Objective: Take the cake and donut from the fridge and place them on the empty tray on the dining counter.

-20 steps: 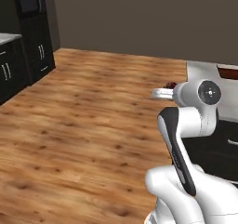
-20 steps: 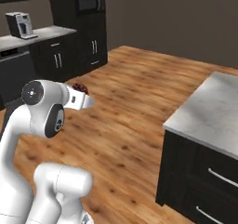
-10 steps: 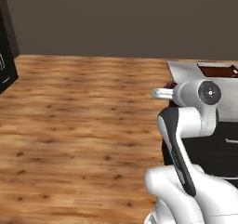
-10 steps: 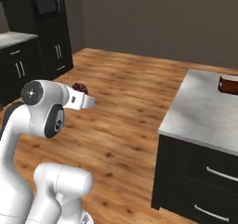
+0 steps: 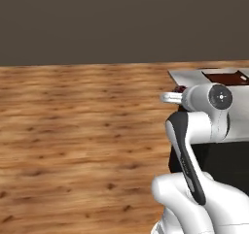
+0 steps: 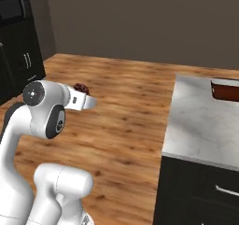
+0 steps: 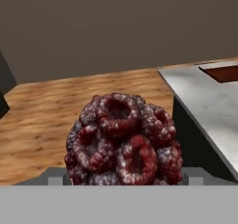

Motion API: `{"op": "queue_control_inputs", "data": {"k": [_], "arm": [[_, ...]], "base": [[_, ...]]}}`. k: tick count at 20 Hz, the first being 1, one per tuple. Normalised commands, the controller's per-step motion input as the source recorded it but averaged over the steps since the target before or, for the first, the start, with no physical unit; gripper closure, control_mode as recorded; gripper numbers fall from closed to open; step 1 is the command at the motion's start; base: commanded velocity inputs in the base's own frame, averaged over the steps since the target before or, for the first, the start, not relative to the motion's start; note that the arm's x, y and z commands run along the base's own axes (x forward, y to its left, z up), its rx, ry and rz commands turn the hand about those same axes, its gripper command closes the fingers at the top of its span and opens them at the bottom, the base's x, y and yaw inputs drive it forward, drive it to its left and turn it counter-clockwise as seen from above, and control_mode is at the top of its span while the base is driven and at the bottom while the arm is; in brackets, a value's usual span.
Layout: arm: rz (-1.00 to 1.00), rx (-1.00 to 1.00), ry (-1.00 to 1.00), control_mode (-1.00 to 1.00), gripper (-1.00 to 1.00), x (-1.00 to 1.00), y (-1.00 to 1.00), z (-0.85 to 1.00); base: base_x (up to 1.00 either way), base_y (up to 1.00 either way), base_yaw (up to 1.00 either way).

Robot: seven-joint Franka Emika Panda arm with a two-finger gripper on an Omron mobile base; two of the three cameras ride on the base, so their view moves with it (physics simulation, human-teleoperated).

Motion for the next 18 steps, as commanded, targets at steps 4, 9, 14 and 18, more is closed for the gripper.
{"op": "queue_control_inputs", "data": {"k": [4, 9, 14, 18], "arm": [[0.00, 0.00, 0.00, 1.00, 1.00, 0.00, 0.00, 0.00], [0.00, 0.00, 0.00, 1.00, 1.00, 0.00, 0.00, 0.00], [0.00, 0.00, 0.00, 1.00, 1.00, 0.00, 0.00, 0.00], [0.00, 0.00, 0.00, 1.00, 1.00, 0.00, 0.00, 0.00]], "base": [[0.85, 0.52, -0.31], [0.86, 0.51, -0.31], [0.76, 0.46, -0.33], [0.61, 0.41, -0.34]]}}
